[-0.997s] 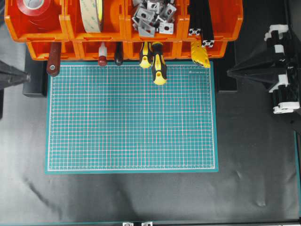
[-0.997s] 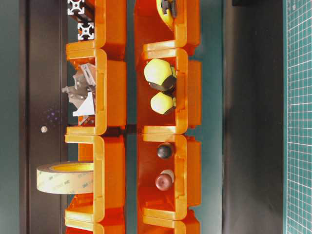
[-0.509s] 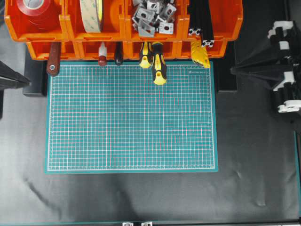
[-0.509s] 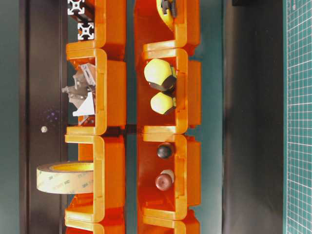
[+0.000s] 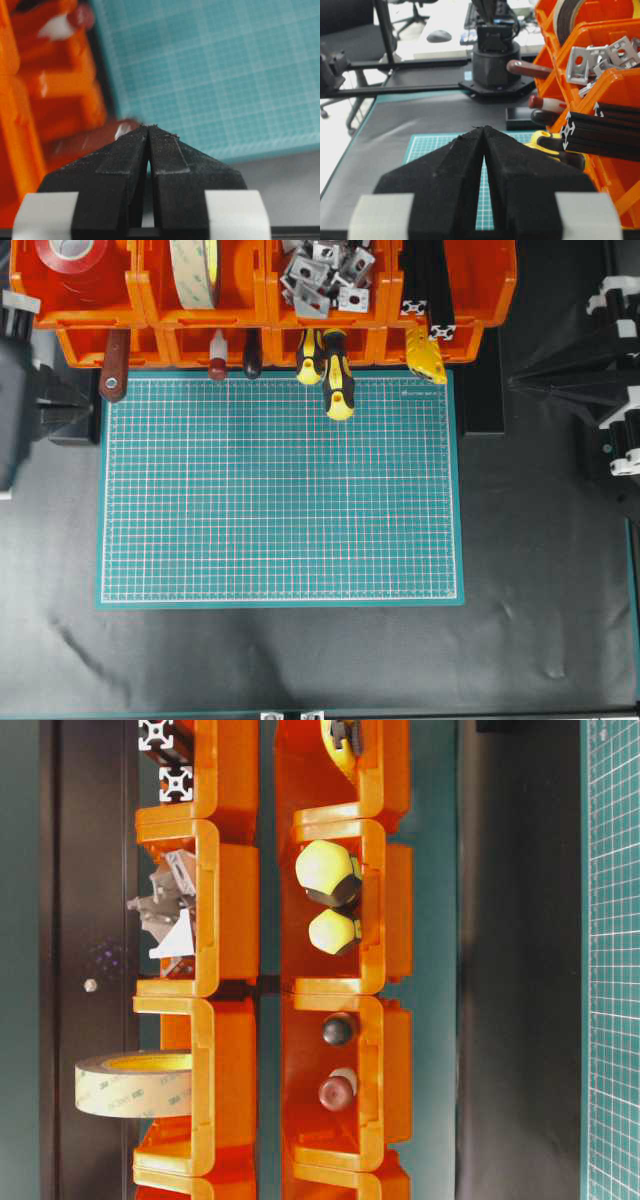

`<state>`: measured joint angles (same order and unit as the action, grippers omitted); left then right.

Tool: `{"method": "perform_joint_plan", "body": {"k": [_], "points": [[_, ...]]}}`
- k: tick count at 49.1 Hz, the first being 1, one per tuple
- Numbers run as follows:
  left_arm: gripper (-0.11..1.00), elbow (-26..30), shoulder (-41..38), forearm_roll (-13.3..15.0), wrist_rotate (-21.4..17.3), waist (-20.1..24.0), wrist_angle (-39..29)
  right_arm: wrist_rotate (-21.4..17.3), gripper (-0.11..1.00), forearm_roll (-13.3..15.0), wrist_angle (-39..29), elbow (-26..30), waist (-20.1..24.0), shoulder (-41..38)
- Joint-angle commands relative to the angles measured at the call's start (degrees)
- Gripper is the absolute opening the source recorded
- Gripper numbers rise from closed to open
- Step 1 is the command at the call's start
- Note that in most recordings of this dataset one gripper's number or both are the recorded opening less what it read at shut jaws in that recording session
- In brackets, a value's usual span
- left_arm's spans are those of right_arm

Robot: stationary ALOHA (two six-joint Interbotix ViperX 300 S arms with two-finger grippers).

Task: Pick scraper from container rack with left arm.
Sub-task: 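Move the left gripper to the brown scraper handle at the rack's left end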

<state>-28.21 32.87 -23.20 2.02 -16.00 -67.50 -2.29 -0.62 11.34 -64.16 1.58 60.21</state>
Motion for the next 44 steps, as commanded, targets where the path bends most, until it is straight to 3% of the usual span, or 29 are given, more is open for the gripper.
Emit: {"method": "perform_joint_plan", "body": {"k": [1,9,12,14,31,44], "points": [[0.00,3.3,-1.3,-9.7,5.2,-7.1,-5.5,-0.1,0.01,-0.2,-0.3,1.8,-0.4,-0.2],[0.00,1.7,-4.1,-25.9,22.9,-17.8,-10.5,-0.1,0.01,-0.2,-0.2,1.8,-0.4,-0.4],[0.00,0.9,-6.6,-32.8,28.3,-20.7,-13.9,-0.1,0.01,-0.2,-0.3,1.8,-0.4,-0.4],[0.00,0.3,-8.3,-35.7,30.8,-22.1,-16.0,-0.1,0.01,-0.2,-0.3,1.8,-0.4,-0.4],[0.00,-5.9,-12.0,-35.8,39.8,-22.1,-15.0,-0.1,0.01,-0.8,-0.3,1.8,-0.4,-0.1],[0.00,-8.3,-10.5,-35.6,40.3,-22.0,-11.0,-0.1,0.01,-0.8,-0.3,1.1,-0.9,0.0]]}}
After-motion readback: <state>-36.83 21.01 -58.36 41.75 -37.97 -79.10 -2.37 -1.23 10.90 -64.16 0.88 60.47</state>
